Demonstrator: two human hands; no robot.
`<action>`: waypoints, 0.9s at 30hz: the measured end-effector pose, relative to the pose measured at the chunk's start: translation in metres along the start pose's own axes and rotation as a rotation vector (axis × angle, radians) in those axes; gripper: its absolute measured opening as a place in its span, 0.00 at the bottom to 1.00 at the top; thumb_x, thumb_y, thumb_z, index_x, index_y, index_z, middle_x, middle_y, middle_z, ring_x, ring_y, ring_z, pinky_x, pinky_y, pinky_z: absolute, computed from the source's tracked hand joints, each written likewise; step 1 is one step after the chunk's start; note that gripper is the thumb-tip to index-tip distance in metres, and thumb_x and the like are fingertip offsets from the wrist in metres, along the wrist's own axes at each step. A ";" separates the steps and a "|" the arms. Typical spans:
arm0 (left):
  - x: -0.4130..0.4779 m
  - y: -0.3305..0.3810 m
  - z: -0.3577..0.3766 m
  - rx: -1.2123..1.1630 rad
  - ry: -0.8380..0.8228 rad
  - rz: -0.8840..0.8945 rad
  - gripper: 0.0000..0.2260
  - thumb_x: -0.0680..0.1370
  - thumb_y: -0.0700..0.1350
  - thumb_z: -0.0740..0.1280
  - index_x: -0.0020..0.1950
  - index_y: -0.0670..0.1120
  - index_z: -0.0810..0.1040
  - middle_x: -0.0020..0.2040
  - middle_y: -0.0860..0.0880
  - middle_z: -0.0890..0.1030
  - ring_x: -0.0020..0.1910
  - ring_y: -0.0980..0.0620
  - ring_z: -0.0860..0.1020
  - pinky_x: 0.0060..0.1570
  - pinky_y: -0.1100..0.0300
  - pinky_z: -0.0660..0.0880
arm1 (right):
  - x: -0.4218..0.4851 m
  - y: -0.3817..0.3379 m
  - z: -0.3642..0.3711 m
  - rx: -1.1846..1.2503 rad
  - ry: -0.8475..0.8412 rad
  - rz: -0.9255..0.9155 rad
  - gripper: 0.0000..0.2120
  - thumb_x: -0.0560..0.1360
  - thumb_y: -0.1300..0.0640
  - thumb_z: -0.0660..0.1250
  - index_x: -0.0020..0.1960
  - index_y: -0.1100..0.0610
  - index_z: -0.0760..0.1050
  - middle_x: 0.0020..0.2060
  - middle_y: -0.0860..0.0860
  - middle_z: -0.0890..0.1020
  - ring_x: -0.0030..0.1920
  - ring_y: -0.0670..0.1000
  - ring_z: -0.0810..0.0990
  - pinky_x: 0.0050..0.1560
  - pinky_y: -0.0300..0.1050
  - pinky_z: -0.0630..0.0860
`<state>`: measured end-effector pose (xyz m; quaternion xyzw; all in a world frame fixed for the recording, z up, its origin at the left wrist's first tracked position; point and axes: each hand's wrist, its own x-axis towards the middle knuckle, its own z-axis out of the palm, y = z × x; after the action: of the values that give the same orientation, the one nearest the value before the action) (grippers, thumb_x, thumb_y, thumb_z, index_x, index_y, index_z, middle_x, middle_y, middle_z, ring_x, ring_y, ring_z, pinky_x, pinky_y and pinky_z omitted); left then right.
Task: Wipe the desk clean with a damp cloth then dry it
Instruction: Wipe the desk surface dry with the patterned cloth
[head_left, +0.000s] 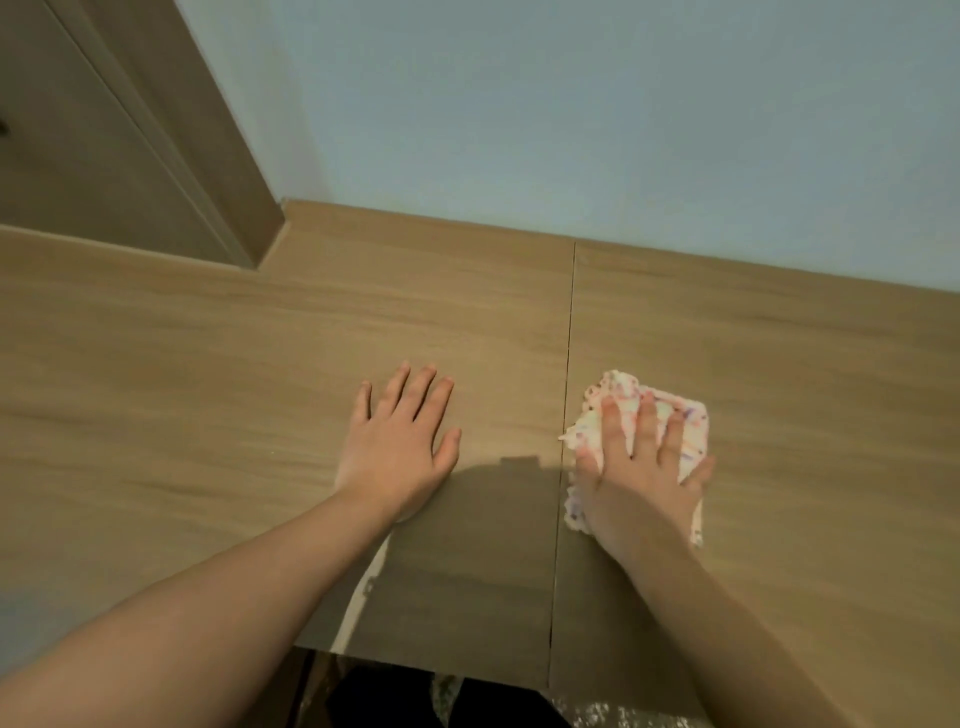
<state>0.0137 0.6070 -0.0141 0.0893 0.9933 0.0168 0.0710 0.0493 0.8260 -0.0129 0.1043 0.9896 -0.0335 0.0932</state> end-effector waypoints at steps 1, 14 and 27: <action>-0.001 0.001 -0.001 0.005 -0.006 0.002 0.34 0.72 0.60 0.33 0.77 0.52 0.50 0.77 0.52 0.50 0.76 0.51 0.44 0.71 0.48 0.43 | -0.021 -0.020 0.002 0.019 0.047 -0.083 0.27 0.77 0.43 0.44 0.75 0.48 0.57 0.74 0.56 0.57 0.74 0.61 0.54 0.66 0.71 0.54; -0.078 0.033 0.012 -0.054 -0.033 -0.019 0.30 0.71 0.58 0.27 0.72 0.50 0.36 0.72 0.52 0.36 0.72 0.52 0.35 0.69 0.52 0.34 | -0.097 0.018 0.013 0.056 -0.153 -0.048 0.33 0.71 0.38 0.30 0.73 0.48 0.27 0.72 0.55 0.30 0.72 0.58 0.33 0.71 0.64 0.51; -0.088 0.036 0.012 -0.014 -0.015 0.000 0.36 0.70 0.59 0.26 0.77 0.50 0.43 0.77 0.51 0.43 0.75 0.50 0.39 0.72 0.49 0.40 | -0.100 0.085 0.017 -0.026 -0.053 0.116 0.34 0.67 0.38 0.22 0.71 0.47 0.26 0.74 0.51 0.34 0.72 0.55 0.30 0.71 0.56 0.32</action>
<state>0.1074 0.6273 -0.0126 0.0888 0.9926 0.0231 0.0789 0.1660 0.8872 -0.0141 0.1592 0.9795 -0.0179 0.1224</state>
